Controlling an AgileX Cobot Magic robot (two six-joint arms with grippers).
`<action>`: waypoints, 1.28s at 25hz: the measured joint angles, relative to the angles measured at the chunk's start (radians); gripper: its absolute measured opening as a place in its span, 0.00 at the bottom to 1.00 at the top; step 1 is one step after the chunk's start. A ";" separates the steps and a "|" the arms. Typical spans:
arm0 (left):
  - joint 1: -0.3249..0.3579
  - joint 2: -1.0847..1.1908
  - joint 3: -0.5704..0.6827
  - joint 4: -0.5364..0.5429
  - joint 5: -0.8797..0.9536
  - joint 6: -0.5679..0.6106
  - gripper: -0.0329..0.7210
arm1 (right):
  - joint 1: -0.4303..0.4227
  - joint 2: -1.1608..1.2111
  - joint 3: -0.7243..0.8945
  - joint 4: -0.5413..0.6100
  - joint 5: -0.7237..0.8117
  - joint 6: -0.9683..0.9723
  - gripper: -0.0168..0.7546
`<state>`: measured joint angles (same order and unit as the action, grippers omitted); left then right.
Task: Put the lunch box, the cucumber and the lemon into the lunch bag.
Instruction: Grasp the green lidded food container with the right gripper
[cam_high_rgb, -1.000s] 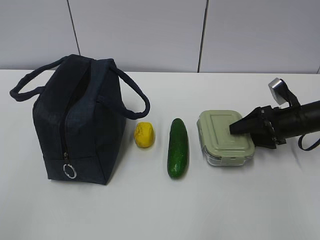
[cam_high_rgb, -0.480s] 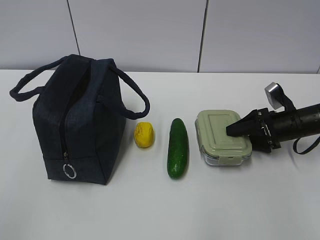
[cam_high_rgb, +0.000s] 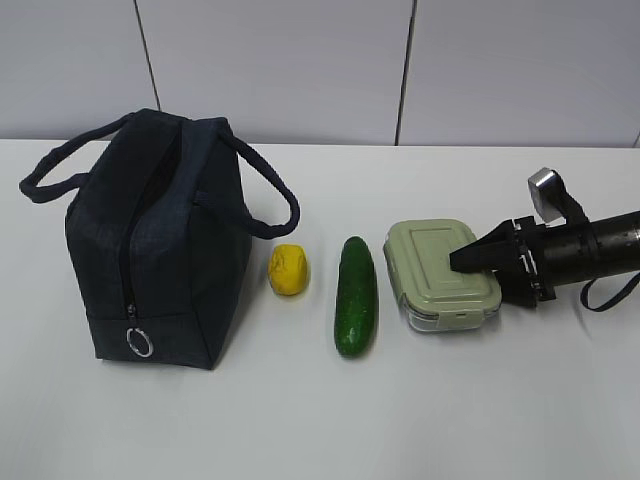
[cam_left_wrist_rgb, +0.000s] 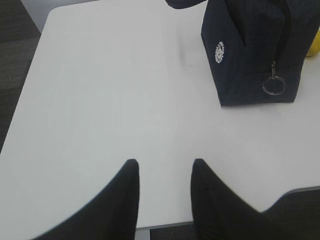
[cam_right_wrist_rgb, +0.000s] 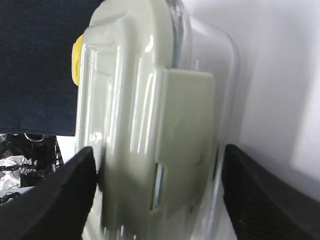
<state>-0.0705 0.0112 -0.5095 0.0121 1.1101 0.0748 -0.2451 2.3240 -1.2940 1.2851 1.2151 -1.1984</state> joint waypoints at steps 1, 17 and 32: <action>0.000 0.000 0.000 0.000 0.000 0.000 0.36 | 0.000 0.002 -0.002 0.000 0.002 0.000 0.79; 0.000 0.000 0.000 0.000 0.000 0.000 0.36 | 0.000 0.010 -0.029 -0.030 0.034 0.042 0.62; 0.000 0.071 -0.013 -0.004 0.009 0.000 0.36 | 0.000 0.010 -0.030 -0.028 0.049 0.045 0.51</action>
<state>-0.0705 0.0818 -0.5230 0.0077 1.1195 0.0748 -0.2451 2.3342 -1.3245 1.2572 1.2639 -1.1529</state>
